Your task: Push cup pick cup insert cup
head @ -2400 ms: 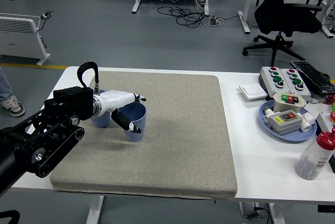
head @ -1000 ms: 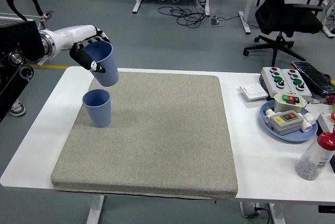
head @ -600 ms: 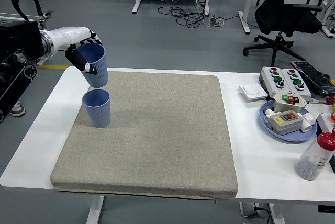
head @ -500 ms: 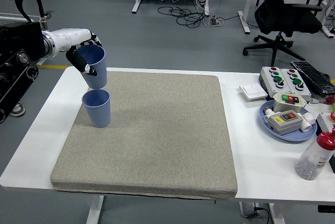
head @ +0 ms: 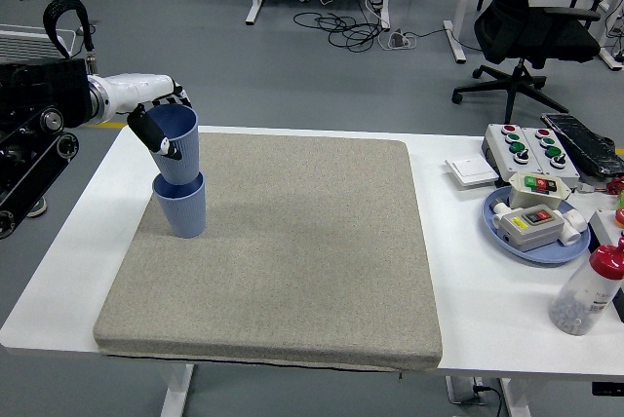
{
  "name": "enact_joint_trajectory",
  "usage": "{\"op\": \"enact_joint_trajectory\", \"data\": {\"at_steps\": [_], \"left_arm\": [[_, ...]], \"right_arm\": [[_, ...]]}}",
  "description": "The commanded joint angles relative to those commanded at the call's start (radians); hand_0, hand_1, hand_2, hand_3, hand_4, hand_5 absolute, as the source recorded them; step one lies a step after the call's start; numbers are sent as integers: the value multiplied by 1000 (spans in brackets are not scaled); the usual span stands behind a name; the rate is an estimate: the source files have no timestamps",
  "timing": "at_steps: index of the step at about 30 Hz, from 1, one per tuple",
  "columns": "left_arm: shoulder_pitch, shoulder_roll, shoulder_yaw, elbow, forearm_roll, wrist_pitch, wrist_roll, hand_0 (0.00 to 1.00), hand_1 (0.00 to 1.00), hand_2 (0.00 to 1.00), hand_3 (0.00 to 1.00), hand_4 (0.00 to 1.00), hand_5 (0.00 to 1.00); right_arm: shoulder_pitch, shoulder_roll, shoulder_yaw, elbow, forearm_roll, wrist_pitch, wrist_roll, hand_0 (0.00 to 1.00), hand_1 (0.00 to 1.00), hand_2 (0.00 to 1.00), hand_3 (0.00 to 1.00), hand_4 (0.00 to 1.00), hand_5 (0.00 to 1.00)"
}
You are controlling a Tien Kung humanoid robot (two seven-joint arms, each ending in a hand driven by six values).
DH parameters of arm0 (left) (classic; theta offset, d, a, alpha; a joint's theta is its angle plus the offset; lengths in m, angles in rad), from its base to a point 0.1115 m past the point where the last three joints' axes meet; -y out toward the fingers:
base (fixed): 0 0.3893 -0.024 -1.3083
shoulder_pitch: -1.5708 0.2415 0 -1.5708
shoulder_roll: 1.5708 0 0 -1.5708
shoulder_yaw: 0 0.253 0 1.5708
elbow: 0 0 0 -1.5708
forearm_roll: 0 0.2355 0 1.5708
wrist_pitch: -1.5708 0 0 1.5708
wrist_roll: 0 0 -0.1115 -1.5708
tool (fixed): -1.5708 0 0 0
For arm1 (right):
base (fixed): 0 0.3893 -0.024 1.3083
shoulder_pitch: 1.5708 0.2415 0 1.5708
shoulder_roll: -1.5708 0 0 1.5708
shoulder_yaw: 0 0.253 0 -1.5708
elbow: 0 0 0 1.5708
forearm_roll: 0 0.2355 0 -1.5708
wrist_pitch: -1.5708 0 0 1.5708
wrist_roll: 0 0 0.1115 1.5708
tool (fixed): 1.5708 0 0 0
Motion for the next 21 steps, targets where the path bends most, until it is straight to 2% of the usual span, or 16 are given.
{"op": "enact_joint_trajectory", "data": {"at_steps": [14, 15, 20, 21], "left_arm": [[6, -7, 17, 39, 15, 0, -12, 442, 550, 530, 511, 461, 95], [6, -9, 18, 44, 18, 0, -14, 367, 575, 613, 530, 678, 266], [7, -16, 10, 72, 35, 0, -37, 367, 575, 613, 530, 678, 266], [7, -18, 10, 77, 38, 0, -38, 538, 730, 786, 738, 925, 598]], "right_arm": [[-4, 0, -3, 0, 2, -1, 0, 728, 666, 671, 586, 110, 556], [-3, 0, -4, 0, 3, -1, 0, 727, 666, 671, 585, 109, 555], [-1, -1, -9, 0, 9, -1, 1, 727, 666, 671, 585, 109, 555], [-1, -1, -9, 0, 8, 0, 1, 727, 667, 671, 585, 109, 555]]}}
